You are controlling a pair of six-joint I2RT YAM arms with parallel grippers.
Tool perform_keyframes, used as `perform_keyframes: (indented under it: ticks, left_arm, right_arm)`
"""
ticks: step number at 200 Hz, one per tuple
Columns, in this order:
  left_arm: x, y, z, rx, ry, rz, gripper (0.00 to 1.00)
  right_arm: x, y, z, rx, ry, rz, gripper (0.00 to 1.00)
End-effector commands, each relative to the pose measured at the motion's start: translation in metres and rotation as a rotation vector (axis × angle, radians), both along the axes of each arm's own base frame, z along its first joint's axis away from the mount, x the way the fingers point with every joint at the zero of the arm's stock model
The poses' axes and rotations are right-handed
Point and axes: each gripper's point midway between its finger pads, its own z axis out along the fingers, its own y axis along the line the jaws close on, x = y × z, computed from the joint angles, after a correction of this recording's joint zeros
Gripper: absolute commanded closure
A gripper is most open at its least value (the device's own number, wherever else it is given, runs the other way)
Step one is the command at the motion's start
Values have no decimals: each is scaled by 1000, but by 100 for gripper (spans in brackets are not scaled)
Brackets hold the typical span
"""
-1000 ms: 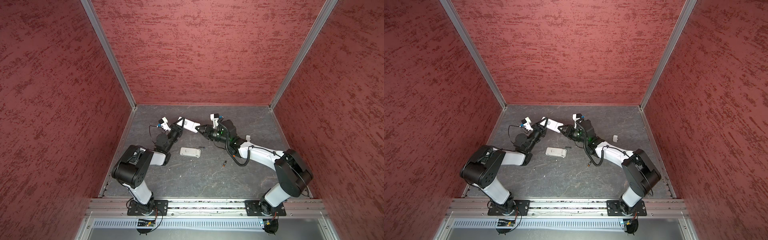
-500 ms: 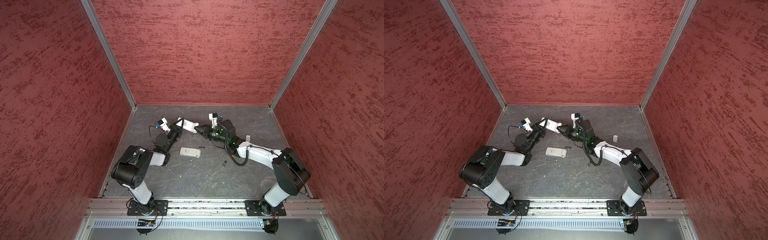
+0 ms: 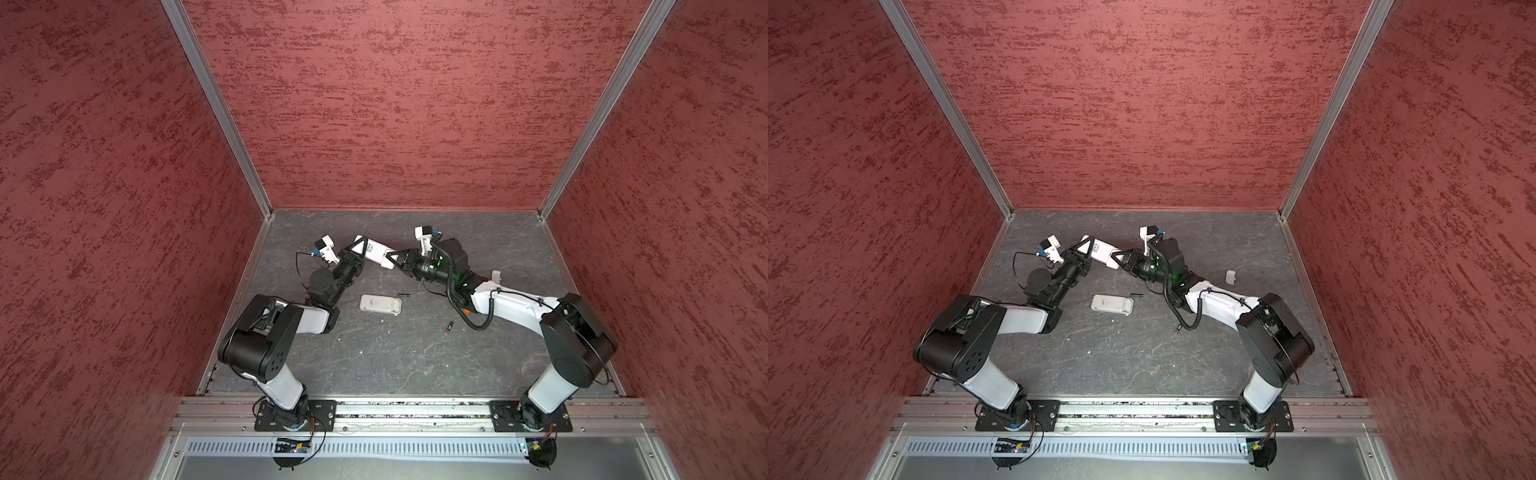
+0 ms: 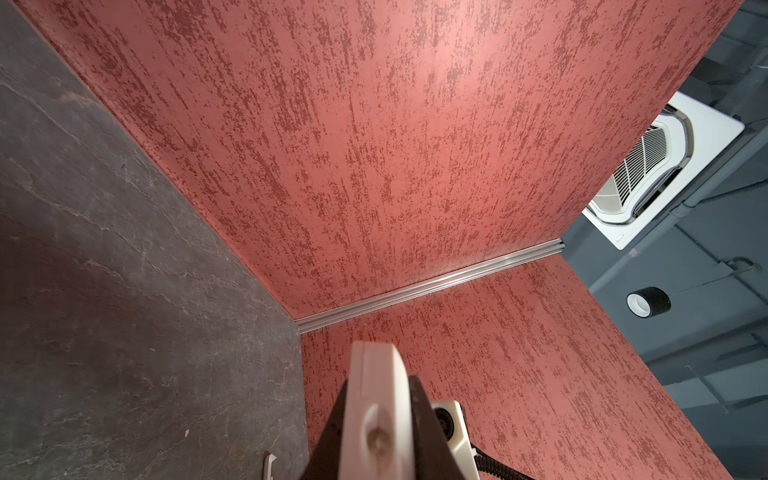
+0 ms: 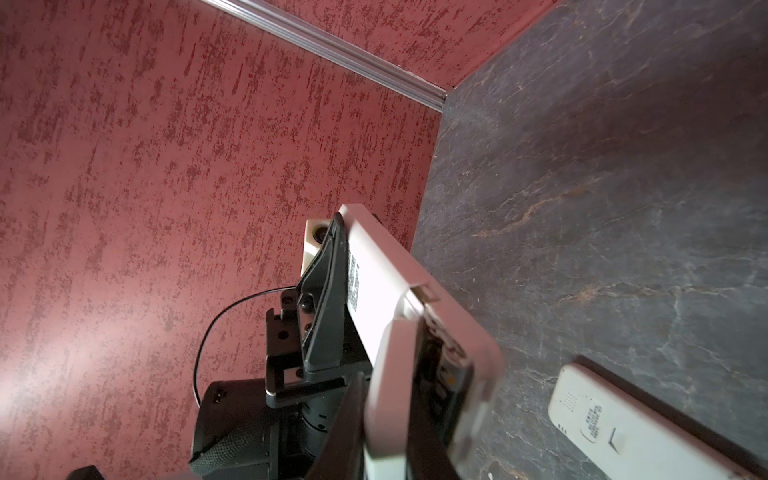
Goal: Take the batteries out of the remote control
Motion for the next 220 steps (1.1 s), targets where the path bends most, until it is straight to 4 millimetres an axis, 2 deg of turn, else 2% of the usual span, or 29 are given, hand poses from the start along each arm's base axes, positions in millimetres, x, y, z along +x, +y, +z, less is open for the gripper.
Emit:
perform_keyframes:
  ticks: [1,30,52,69,84,104,116,129,161,185,220]
  left_arm:
    - [-10,2,29,-44,-89,-19,100]
    - [-10,7,28,-43,-86,-6,100]
    - [-7,14,23,-40,-74,18,100]
    - [-4,22,12,-29,-48,47,100]
    - [-3,28,-2,-26,-12,68,100]
    - [-11,31,-18,-11,25,89,100]
    - [-21,33,-26,0,48,105,100]
    - [-34,35,-39,16,85,128,100]
    - [-74,17,-70,105,204,160,100]
    - [-106,11,-91,181,289,212,100]
    - [-142,8,-108,262,366,264,100]
  right_arm:
    - [6,1,-7,-17,31,-13,91]
    - [5,2,-4,-11,30,-7,98]
    - [0,0,9,11,10,5,100]
    - [-5,-4,22,5,-22,11,100]
    - [-6,-13,30,-25,-48,3,100]
    - [3,-38,23,-112,-55,-37,100]
    - [13,-57,7,-203,-47,-73,100]
    - [27,-78,-22,-361,-21,-113,100]
    - [62,-125,-81,-685,5,-227,100]
    - [79,-147,-118,-842,40,-270,100]
    - [91,-166,-161,-1020,91,-286,100]
